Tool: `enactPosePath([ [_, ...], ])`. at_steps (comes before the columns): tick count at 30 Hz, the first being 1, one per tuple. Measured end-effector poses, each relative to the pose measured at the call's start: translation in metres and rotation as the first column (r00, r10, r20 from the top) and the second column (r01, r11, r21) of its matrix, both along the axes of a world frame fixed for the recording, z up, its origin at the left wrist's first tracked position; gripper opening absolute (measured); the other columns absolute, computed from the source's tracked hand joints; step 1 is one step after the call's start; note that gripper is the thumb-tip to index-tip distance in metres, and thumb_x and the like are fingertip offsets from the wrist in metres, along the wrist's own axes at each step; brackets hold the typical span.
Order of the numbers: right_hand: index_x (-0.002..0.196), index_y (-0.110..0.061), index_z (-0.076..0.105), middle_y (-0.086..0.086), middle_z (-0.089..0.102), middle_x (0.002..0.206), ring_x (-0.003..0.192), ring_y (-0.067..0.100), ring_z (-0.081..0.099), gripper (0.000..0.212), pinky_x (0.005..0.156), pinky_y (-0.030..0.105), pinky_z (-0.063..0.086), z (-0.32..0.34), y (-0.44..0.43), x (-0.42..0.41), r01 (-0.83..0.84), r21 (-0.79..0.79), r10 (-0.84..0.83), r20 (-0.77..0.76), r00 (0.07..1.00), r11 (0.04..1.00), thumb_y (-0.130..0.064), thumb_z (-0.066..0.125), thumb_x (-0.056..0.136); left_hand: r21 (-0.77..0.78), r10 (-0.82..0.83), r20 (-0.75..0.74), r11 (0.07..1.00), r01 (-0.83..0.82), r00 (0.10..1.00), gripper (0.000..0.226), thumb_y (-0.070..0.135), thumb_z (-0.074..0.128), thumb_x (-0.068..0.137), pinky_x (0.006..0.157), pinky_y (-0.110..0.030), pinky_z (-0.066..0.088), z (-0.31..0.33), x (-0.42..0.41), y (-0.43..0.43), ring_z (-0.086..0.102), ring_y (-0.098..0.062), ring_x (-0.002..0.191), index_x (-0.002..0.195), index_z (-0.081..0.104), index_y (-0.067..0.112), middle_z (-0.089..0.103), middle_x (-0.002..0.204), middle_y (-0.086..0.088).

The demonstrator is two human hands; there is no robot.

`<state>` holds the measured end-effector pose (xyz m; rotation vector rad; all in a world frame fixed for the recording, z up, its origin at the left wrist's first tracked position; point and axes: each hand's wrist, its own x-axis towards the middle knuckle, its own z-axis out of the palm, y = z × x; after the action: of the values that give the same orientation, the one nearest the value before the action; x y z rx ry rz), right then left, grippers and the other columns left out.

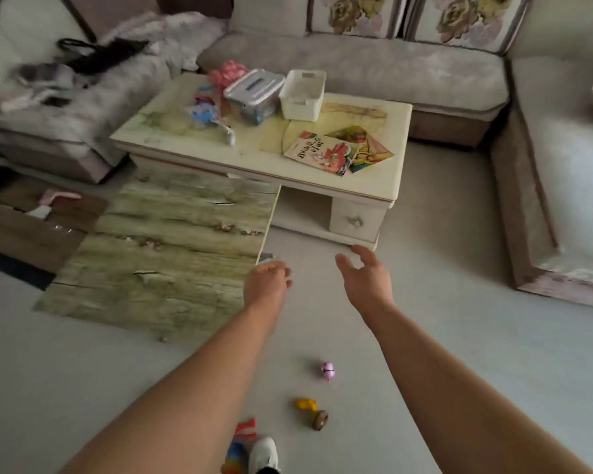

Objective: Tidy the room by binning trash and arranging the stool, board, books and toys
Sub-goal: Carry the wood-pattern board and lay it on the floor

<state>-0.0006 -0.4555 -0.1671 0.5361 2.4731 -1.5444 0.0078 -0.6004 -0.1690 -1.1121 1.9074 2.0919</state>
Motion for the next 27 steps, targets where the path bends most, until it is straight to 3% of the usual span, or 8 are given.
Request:
enactPosePath([
  [2,0.134,-0.022,0.050,0.009,0.053,0.134,0.119,0.028,0.053,0.046,0.102,0.037,0.043,-0.013,-0.034,-0.008,-0.033,-0.011,0.034,0.037,0.999,0.999,-0.038,0.056,0.091,0.026,0.036,0.051,0.999,-0.038,0.998,0.027,0.003,0.046,0.095,0.039,-0.012,0.043,-0.016,-0.004,-0.038,0.053,-0.012,0.065,0.074,0.056,0.016,0.057,0.073,-0.001],
  [7,0.134,-0.022,0.049,0.010,0.052,0.136,0.118,0.028,0.055,0.047,0.100,0.041,0.044,-0.059,-0.119,-0.033,-0.101,-0.008,0.102,0.135,0.986,0.995,-0.037,0.055,0.091,-0.075,0.091,0.218,0.994,-0.076,0.972,0.026,0.009,0.045,0.095,0.063,-0.031,0.044,-0.073,-0.008,-0.138,0.055,-0.014,0.068,0.073,0.055,0.016,0.058,0.075,0.001],
  [11,0.135,-0.022,0.048,0.008,0.052,0.138,0.121,0.026,0.053,0.047,0.097,0.035,0.046,-0.097,-0.165,-0.045,-0.153,0.005,0.149,0.188,0.971,0.988,-0.039,0.055,0.092,-0.195,0.195,0.309,0.971,-0.139,0.931,0.022,0.015,0.049,0.094,0.093,-0.046,0.052,-0.115,-0.004,-0.190,0.063,-0.030,0.097,0.105,0.064,0.004,0.068,0.108,-0.018],
  [17,0.138,-0.020,0.046,0.009,0.052,0.137,0.120,0.027,0.054,0.051,0.091,0.032,0.044,-0.166,-0.216,-0.054,-0.224,0.042,0.204,0.281,0.938,0.974,-0.039,0.055,0.092,-0.277,0.243,0.424,0.952,-0.130,0.873,0.043,0.019,0.048,0.098,0.084,-0.032,0.049,-0.178,0.003,-0.235,0.056,-0.035,0.119,0.136,0.045,0.000,0.057,0.130,-0.021],
  [18,0.139,-0.019,0.045,0.010,0.052,0.138,0.120,0.027,0.054,0.052,0.091,0.032,0.044,-0.177,-0.220,-0.054,-0.230,0.052,0.205,0.297,0.933,0.972,-0.039,0.055,0.092,-0.277,0.267,0.440,0.949,-0.153,0.857,0.048,0.014,0.047,0.098,0.090,-0.033,0.048,-0.184,-0.001,-0.239,0.053,-0.033,0.123,0.144,0.034,0.005,0.054,0.133,-0.019],
  [19,0.140,-0.018,0.043,0.010,0.052,0.137,0.119,0.027,0.054,0.053,0.090,0.032,0.044,-0.191,-0.224,-0.055,-0.237,0.063,0.206,0.315,0.926,0.969,-0.038,0.055,0.092,-0.362,0.216,0.482,0.932,-0.031,0.849,0.054,0.012,0.047,0.098,0.096,-0.034,0.045,-0.202,0.002,-0.245,0.051,-0.033,0.125,0.148,0.026,0.010,0.053,0.135,-0.018],
  [22,0.143,-0.014,0.037,0.010,0.051,0.138,0.117,0.028,0.055,0.059,0.087,0.031,0.044,-0.222,-0.230,-0.056,-0.231,0.071,0.190,0.365,0.911,0.970,-0.040,0.054,0.093,-0.233,0.307,0.494,0.948,-0.216,0.813,0.059,0.030,0.053,0.095,0.102,-0.046,0.045,-0.239,0.004,-0.256,0.051,-0.040,0.123,0.143,0.033,0.001,0.050,0.135,-0.024],
  [27,0.145,-0.008,0.033,0.010,0.048,0.139,0.116,0.028,0.054,0.061,0.077,0.027,0.043,-0.261,-0.237,-0.057,-0.208,0.086,0.150,0.440,0.885,0.974,-0.039,0.049,0.095,-0.260,0.294,0.491,0.948,-0.184,0.820,0.070,0.034,0.056,0.093,0.103,-0.051,0.041,-0.268,0.000,-0.260,0.045,-0.045,0.127,0.141,0.030,-0.011,0.041,0.141,-0.030],
])
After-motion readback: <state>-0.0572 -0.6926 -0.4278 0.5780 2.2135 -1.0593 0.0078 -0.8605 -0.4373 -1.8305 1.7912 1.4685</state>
